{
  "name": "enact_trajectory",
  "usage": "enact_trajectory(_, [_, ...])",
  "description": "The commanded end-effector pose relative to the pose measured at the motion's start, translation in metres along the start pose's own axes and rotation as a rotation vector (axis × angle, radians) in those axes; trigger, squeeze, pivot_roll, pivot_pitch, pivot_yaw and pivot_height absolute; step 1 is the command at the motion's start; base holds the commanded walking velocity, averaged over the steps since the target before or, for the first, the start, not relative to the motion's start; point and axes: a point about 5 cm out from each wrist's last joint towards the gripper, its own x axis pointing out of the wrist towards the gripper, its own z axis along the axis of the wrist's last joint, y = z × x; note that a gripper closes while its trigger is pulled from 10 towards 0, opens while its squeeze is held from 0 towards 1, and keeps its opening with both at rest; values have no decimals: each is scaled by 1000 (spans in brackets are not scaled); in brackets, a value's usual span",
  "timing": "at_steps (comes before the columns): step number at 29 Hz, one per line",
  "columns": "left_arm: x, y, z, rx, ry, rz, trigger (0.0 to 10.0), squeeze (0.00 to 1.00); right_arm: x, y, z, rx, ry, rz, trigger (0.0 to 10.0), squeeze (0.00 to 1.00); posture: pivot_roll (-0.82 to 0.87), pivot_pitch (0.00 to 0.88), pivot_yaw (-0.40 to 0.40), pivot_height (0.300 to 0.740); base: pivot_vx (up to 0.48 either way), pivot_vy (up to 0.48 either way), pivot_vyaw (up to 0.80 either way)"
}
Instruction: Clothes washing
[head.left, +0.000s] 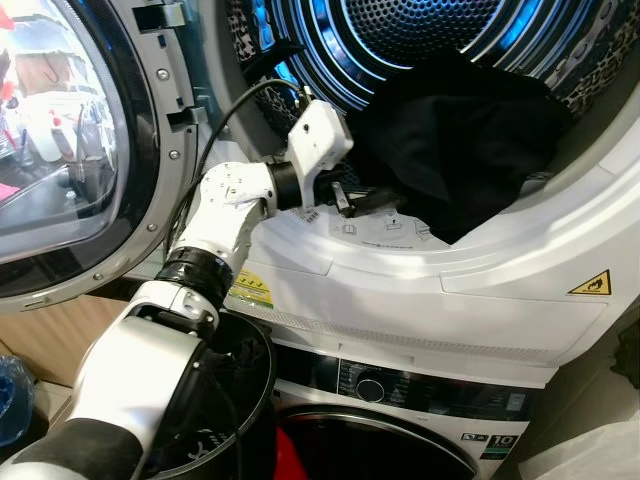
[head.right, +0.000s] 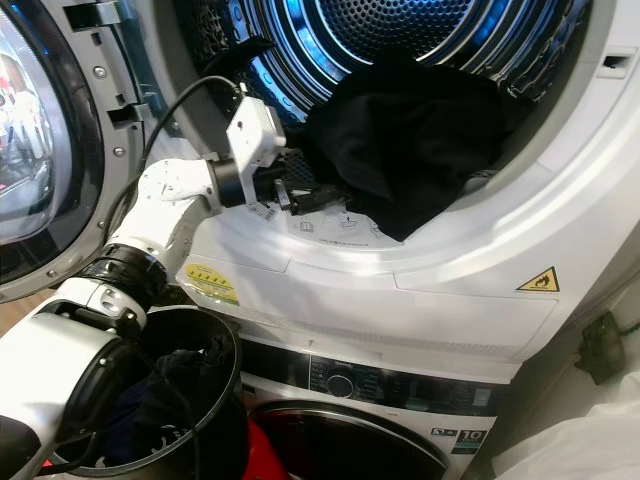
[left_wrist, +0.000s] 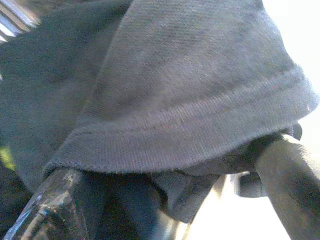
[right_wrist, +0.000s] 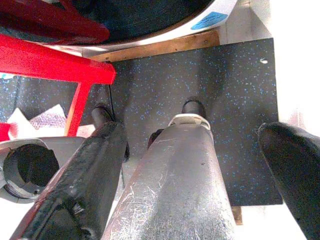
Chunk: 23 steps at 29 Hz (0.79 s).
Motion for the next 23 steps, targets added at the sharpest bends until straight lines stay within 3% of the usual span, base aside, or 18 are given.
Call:
enact_trajectory(1, [4,3,8,-10,8,-77,10000,0,-1,-1,-8,18,20,-2,10000,0,-71,0,102,740,0,0,0])
enact_trajectory(4, [10,3,11,29,29,-87,10000,0,-1,-2,-10,20,22,-5,10000,0,-81,0,104,740,0,0,0])
enact_trajectory(12, [29,24,33,45,32,155,10000,0,-2,-6,-17,28,30,-13,10000,0,-128,0,123,740,0,0,0])
enact_trajectory(13, [30,29,36,32,28,219,10000,0,-2,-7,-19,35,30,-16,10000,0,-139,0,126,740,0,0,0])
enact_trajectory(21, [31,43,45,-57,-25,429,10000,0,-3,-9,-25,47,36,-22,10000,0,-161,0,135,740,0,0,0])
enact_trajectory(23, [26,47,36,-67,54,540,10000,0,-4,-10,-29,55,42,-28,10000,0,-178,0,137,740,0,0,0])
